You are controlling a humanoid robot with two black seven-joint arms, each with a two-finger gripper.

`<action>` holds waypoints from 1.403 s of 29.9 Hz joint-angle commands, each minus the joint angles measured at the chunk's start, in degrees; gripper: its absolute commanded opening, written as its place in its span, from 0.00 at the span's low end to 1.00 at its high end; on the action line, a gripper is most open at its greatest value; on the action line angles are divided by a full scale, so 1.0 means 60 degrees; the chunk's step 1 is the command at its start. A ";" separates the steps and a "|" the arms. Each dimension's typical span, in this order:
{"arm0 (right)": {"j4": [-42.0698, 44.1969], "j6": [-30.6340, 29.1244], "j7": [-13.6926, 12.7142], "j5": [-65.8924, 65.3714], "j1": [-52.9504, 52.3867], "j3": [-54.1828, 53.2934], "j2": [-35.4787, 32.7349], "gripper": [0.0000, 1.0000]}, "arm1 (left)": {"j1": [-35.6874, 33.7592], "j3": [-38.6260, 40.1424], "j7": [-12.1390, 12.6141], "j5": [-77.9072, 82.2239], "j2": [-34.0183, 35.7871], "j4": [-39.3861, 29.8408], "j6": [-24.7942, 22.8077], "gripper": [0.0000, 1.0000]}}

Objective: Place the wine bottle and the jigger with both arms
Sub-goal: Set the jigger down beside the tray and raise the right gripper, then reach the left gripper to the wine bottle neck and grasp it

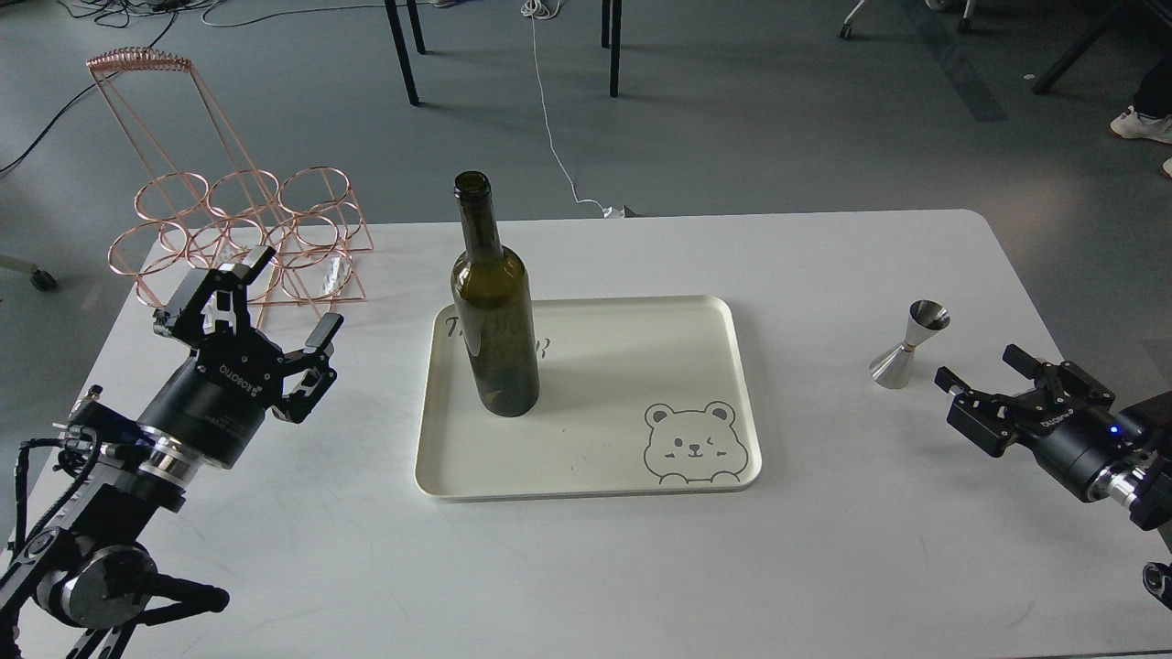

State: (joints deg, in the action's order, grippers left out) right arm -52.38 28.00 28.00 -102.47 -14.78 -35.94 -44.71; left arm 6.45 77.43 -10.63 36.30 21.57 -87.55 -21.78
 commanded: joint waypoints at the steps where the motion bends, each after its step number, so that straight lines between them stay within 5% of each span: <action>1: -0.1475 0.0000 0.0000 0.1210 0.0484 0.0671 -0.1042 0.96 | -0.0020 0.0001 0.0000 -0.0001 0.0023 0.0001 -0.0003 0.98; 8: -0.5358 0.0000 0.0000 0.5426 0.0501 0.1624 -0.2319 0.98 | -0.0020 0.0118 -0.0059 0.0014 0.0140 -0.0042 -0.0207 0.98; 13: -0.6299 0.0000 0.0000 0.8998 -0.1005 0.1463 -0.2028 0.98 | -0.0020 0.0133 -0.0088 0.0058 0.0564 -0.0423 -0.0516 0.98; 16: -0.6168 -0.0255 0.0000 1.1269 -0.2059 0.1463 -0.1574 0.98 | -0.0020 0.0147 -0.0365 0.0437 0.0945 -0.0657 -0.0516 0.98; 24: -0.4618 -0.4632 0.0000 1.5260 -0.3732 0.1405 0.0124 0.99 | -0.0020 0.0133 -0.2869 0.3685 0.1634 -0.1097 -0.0589 0.98; 30: -0.2406 -0.6628 0.0000 1.5364 -0.3646 0.1610 0.1912 0.99 | -0.0049 0.0235 -0.2895 0.7083 0.2292 -0.1946 -0.0312 0.98; 42: -0.2081 -0.6718 0.0000 1.5320 -0.3513 0.1522 0.2178 0.99 | -0.2859 -0.0875 -0.2895 1.3153 0.2894 -0.1991 0.1139 0.98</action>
State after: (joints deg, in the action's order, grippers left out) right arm -64.87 -12.30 28.00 -10.54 -35.86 -26.63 -31.60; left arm -6.39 76.02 -28.03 111.72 38.91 -99.71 -15.53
